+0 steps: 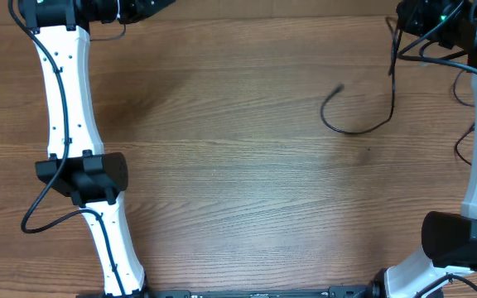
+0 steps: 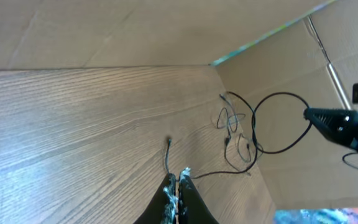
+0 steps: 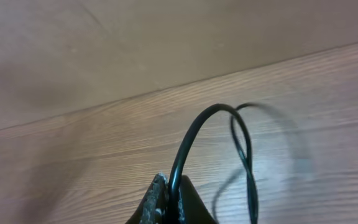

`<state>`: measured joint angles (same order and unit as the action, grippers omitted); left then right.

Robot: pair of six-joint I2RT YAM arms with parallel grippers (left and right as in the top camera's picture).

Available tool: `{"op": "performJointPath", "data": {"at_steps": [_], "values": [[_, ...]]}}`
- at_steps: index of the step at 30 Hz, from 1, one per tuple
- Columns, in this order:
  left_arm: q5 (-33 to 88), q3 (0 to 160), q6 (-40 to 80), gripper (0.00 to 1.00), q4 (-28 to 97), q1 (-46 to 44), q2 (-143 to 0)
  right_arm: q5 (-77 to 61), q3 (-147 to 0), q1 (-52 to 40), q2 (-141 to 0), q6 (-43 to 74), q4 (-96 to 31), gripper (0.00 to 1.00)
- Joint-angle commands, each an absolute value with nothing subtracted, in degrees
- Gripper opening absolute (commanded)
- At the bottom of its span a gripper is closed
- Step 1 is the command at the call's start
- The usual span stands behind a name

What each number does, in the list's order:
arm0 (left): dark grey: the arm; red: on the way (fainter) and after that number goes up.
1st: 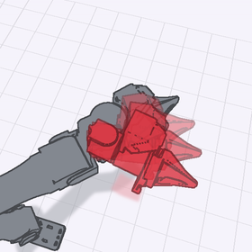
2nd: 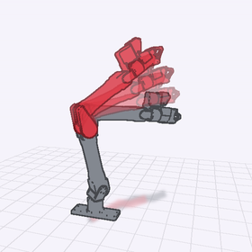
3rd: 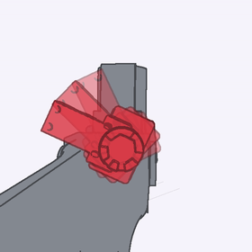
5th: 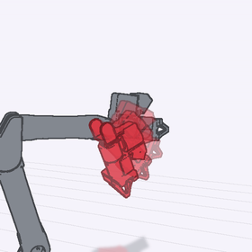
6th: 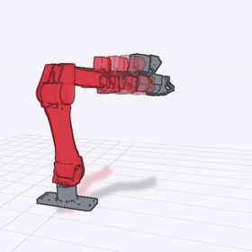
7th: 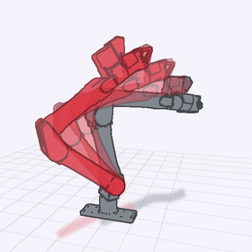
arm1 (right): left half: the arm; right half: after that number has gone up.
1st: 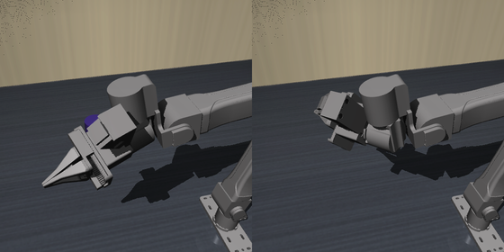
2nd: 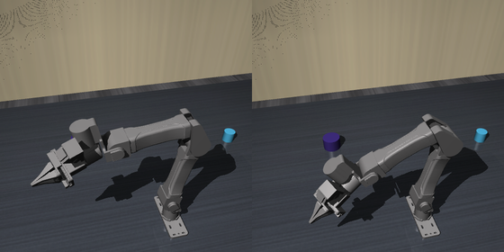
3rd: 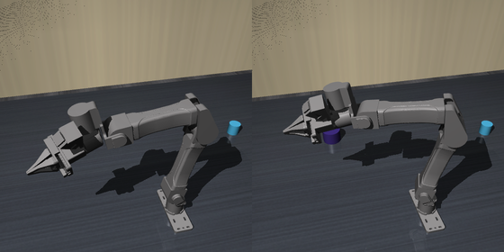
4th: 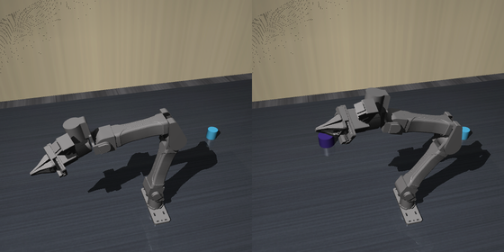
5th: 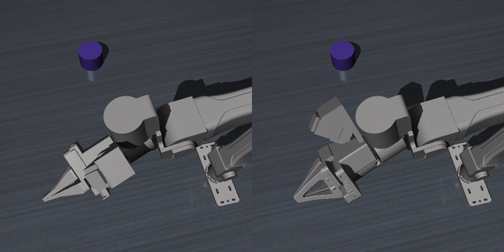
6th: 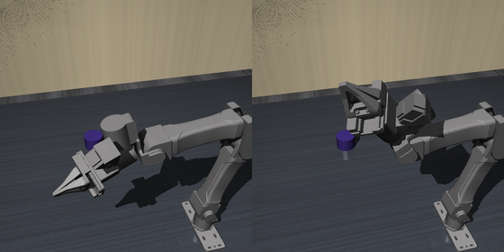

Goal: Untangle cables

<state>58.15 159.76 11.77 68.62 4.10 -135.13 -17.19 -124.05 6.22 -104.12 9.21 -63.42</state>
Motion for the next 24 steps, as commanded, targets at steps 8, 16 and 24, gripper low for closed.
{"op": "performJointPath", "data": {"at_steps": [8, 16, 24], "values": [[48.2, 160.3, 4.0, 0.18, 66.9, -10.4, -134.0, -36.9, -124.2, 4.5, -104.0, 10.9, -55.4, 0.04], [39.0, 160.3, 5.5, 0.56, 60.4, -19.0, -134.1, -42.5, -124.2, -1.5, -104.0, 11.6, -52.2, 0.04], [36.8, 160.1, 6.7, 0.61, 59.8, -21.0, -134.3, -42.8, -124.7, -6.2, -103.6, 16.6, -42.9, 0.04]]}}
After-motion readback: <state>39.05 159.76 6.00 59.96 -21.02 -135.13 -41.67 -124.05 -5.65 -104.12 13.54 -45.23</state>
